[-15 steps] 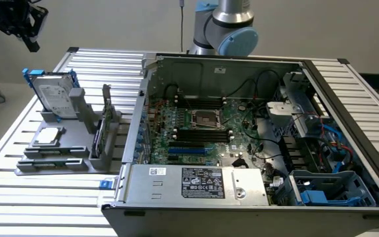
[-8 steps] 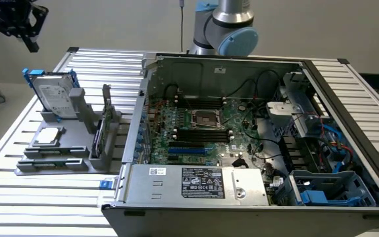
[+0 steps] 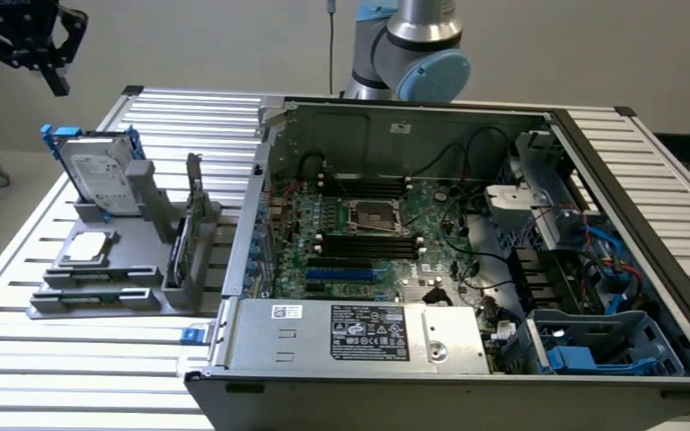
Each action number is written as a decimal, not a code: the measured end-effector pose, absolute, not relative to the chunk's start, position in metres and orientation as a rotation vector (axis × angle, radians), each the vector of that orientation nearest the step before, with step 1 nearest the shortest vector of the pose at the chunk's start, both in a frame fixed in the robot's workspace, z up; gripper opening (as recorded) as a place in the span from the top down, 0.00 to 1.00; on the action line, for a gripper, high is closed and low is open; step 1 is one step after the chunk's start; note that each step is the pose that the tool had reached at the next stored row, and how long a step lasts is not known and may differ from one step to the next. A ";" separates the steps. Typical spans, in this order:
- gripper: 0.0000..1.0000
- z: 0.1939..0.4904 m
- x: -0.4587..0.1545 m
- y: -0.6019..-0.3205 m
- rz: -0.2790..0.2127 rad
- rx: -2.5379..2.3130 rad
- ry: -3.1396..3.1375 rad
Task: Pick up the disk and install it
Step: 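Pick up the disk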
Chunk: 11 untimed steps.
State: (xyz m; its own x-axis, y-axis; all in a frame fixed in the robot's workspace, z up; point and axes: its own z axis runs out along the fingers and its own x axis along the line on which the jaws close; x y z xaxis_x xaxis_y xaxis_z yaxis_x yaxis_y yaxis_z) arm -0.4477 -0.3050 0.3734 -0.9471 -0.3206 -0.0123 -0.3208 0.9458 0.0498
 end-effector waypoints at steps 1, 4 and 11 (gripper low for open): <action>0.89 0.373 -0.448 -0.305 0.080 -0.538 3.091; 0.89 0.373 -0.448 -0.305 0.080 -0.621 3.077; 0.89 0.372 -0.448 -0.305 0.080 -0.817 3.037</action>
